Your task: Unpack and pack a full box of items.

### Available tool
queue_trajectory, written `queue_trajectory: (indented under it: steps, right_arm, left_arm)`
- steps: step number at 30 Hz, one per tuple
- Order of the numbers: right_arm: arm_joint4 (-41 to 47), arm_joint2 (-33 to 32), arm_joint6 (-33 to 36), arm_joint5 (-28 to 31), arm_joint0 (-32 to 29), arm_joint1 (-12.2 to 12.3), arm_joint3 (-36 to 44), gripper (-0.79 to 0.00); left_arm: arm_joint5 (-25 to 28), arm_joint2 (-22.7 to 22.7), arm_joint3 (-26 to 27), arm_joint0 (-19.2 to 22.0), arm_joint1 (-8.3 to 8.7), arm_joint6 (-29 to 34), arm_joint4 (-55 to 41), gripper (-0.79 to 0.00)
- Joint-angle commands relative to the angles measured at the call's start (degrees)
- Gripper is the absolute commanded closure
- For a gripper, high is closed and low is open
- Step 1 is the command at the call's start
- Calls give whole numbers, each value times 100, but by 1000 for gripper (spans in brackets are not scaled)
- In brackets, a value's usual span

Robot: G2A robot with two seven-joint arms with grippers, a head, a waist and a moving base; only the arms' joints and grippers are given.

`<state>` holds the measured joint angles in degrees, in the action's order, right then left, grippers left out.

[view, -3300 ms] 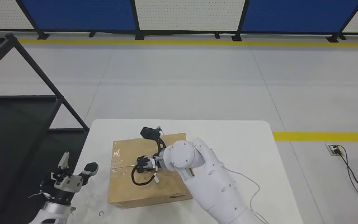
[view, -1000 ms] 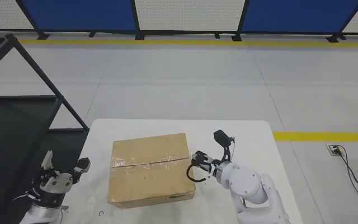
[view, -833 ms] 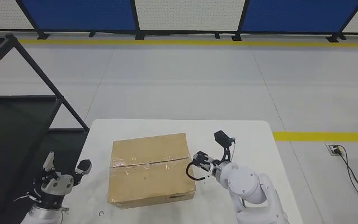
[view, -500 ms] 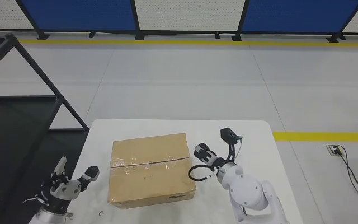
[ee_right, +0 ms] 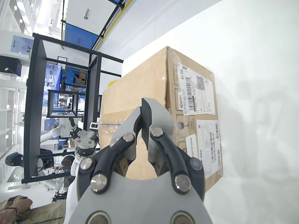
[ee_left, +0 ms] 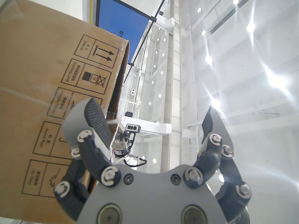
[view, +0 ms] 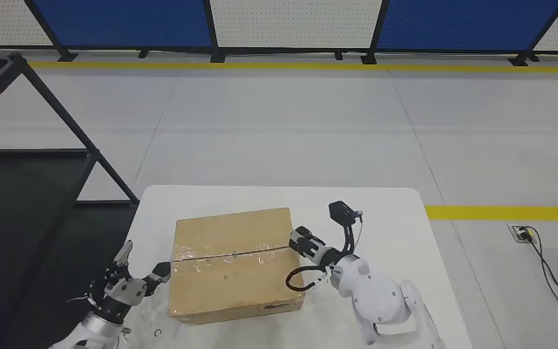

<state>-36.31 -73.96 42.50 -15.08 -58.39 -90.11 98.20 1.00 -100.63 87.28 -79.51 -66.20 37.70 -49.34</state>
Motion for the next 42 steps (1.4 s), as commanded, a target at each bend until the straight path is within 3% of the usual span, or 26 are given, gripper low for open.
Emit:
queue_trajectory:
  steps: [1,10,19,29,35,42]
  right_arm:
    - [48,95,81,98,85,2,-55,0]
    - [538,1000,497,397,1133,-125,-1219,0]
    - [1338,2021,535,546,2589,-494,-3116,0]
    - [1859,2741,651,495,3434,-873,-4372,0]
    - [2054,2747,380,645,3519,-960,-4468,0]
    - [1922,2109,-335,1488,2722,-716,-3212,0]
  left_arm:
    - [41,13,-49,22,0,-42,59,-785]
    - [313,-382,-110,-5,-3,-247,-441,-785]
    - [401,-679,-61,-189,-1,-183,-726,-785]
    - [341,-782,-106,-199,4,-60,-837,-785]
    - [259,-816,-138,-173,14,57,-850,-785]
    - [110,-862,-138,-95,39,241,-813,-785]
